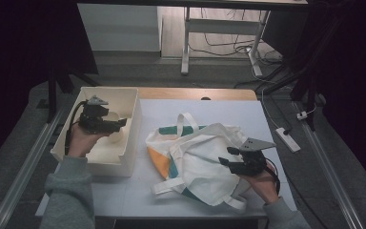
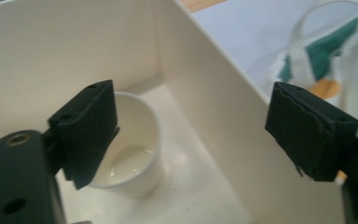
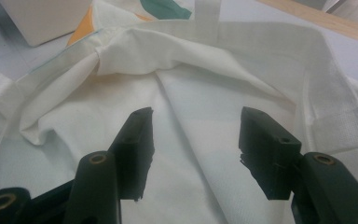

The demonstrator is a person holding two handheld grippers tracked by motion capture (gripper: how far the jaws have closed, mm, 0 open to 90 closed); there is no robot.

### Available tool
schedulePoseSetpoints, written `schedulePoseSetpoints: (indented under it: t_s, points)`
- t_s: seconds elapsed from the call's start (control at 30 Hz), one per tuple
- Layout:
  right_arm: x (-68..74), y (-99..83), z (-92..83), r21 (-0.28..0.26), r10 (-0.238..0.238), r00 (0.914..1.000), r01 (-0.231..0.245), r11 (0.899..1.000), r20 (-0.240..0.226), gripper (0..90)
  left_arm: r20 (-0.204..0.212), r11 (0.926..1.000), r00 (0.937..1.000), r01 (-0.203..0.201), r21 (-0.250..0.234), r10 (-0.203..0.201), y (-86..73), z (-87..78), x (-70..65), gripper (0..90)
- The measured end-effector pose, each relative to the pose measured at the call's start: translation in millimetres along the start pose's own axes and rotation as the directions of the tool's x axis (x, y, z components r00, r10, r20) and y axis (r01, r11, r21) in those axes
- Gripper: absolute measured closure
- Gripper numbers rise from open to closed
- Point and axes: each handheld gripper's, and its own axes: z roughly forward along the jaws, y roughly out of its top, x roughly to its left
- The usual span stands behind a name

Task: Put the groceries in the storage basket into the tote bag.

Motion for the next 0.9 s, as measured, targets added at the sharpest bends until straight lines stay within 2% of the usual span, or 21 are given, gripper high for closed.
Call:
schedulePoseSetpoints:
  t_s: [0.17, 0.43, 0.63, 0.9]
  points:
    - [0.3, -0.5, 1.1, 0.008, -0.002, 1.0, 0.002, 1.0, 0.001, 45.3, -0.031, 0.9992, 0.999, 0.033, 0.021, -0.033, -6.5, 9.3, 13.1, 13.3]
    - [0.5, -0.9, 2.7, 0.01, -0.005, 1.0, 0.005, 1.0, 0.0, 45.2, -0.087, 0.9976, 0.9953, 0.048, 0.05, -0.043, -13.3, 26.4, 25.4, 4.8]
    - [1.9, -0.9, 4.7, 0.014, -0.007, 1.0, 0.007, 1.0, 0.0, 44.8, -0.066, 0.9949, 0.9957, 0.07, 0.073, -0.065, -20.1, 38.3, 36.7, 3.1]
    - [2.1, -0.9, 5.3, 0.014, -0.008, 1.0, 0.008, 1.0, 0.0, 44.5, -0.05, 0.9916, 0.9964, 0.073, 0.107, -0.068, -23.2, 58.2, 42.1, 2.5]
